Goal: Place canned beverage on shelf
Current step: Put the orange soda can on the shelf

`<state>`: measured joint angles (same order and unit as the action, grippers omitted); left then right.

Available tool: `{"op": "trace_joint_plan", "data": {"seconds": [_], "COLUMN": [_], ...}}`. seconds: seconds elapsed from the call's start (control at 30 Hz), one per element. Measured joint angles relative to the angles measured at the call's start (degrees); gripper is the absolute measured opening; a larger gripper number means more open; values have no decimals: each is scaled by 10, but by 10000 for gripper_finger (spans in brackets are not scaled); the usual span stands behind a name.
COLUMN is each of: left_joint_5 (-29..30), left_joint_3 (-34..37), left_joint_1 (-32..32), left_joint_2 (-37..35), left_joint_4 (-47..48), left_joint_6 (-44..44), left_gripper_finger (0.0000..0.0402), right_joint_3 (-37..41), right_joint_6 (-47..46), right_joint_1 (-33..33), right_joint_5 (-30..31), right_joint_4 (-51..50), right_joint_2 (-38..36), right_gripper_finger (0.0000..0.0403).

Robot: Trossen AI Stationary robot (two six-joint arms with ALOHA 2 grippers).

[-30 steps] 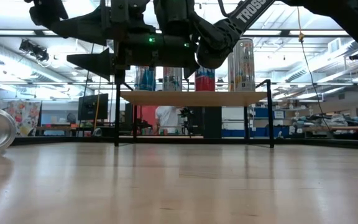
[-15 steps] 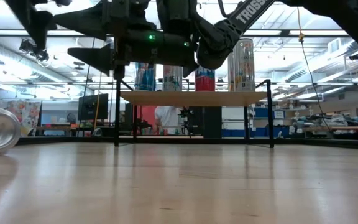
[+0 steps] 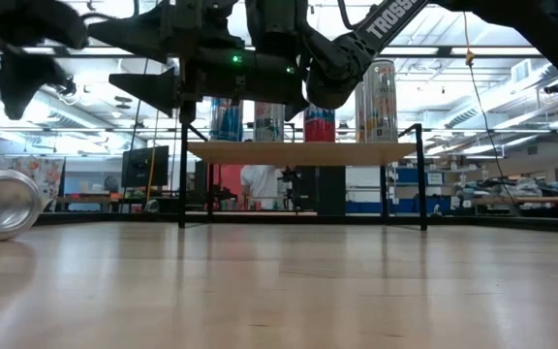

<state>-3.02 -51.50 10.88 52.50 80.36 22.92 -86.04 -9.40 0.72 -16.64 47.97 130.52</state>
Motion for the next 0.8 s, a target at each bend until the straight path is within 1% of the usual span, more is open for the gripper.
{"op": "trace_joint_plan", "data": {"seconds": [0.07,0.2,0.33,0.43,0.63,0.7,0.8], "left_joint_5": [-13,-24,-21,-18,-18,-18,-14], "left_joint_3": [27,66,62,62,62,62,62], "left_joint_1": [16,43,57,62,73,74,74], "left_joint_2": [0,1,1,2,30,44,66], "left_joint_4": [-26,-53,-77,-91,-162,-161,-164], "left_joint_6": [4,17,29,35,40,68,147], "left_gripper_finger": [392,391,391,391,391,391,391], "right_joint_3": [0,0,0,0,0,0,0], "right_joint_6": [0,0,0,13,56,75,89], "right_joint_1": [-3,-10,-13,-13,-8,-5,-4], "right_joint_5": [-5,-49,-80,-84,-86,-86,-86], "right_joint_4": [-5,-15,-42,-82,-172,-201,-229], "right_joint_2": [-3,-23,-47,-67,-99,-108,-120], "right_gripper_finger": [398,398,398,398,398,398,398]}}
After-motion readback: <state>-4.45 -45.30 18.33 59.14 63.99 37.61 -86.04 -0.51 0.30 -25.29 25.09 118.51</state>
